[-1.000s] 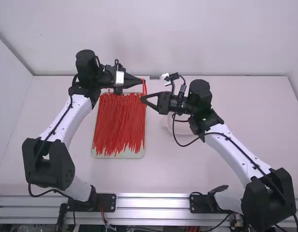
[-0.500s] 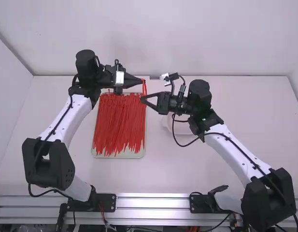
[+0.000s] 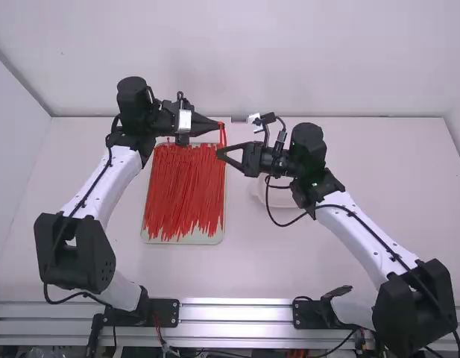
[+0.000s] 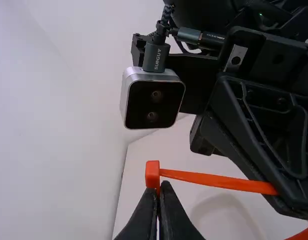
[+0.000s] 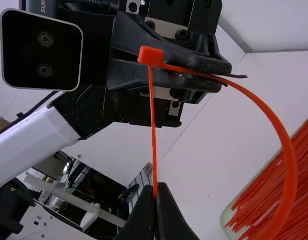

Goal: Fasten the cable tie

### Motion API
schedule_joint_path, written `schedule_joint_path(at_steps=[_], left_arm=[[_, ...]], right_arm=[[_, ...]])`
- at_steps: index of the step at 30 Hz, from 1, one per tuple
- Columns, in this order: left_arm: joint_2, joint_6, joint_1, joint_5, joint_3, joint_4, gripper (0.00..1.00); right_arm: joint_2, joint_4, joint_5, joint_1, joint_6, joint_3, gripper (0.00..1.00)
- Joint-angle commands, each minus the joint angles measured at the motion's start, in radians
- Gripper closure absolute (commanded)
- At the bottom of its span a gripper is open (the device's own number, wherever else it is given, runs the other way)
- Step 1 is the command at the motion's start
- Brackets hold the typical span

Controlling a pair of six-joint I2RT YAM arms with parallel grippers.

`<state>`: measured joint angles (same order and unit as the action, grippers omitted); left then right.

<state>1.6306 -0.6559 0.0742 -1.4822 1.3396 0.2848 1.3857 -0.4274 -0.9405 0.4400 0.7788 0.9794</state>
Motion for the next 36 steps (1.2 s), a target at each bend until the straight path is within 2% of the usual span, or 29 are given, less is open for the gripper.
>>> schedule_joint_path(at_steps=[1,21,36], left_arm=[[0.002,-0.014,0.006,-0.022,-0.01,0.003,0.98],[0.002,-0.014,0.045,-0.02,-0.01,-0.019,0.98],[0.002,-0.014,0.05,-0.068,-0.01,-0.05,0.98]], right_arm=[[0.002,-0.002,-0.004,0.003,0.003,0.002,1.0],[0.002,-0.023,-0.001,-0.017,0.031,0.002,1.0],[0.002,-0.093,-0.035,-0.081,0.089,0.002,1.0]])
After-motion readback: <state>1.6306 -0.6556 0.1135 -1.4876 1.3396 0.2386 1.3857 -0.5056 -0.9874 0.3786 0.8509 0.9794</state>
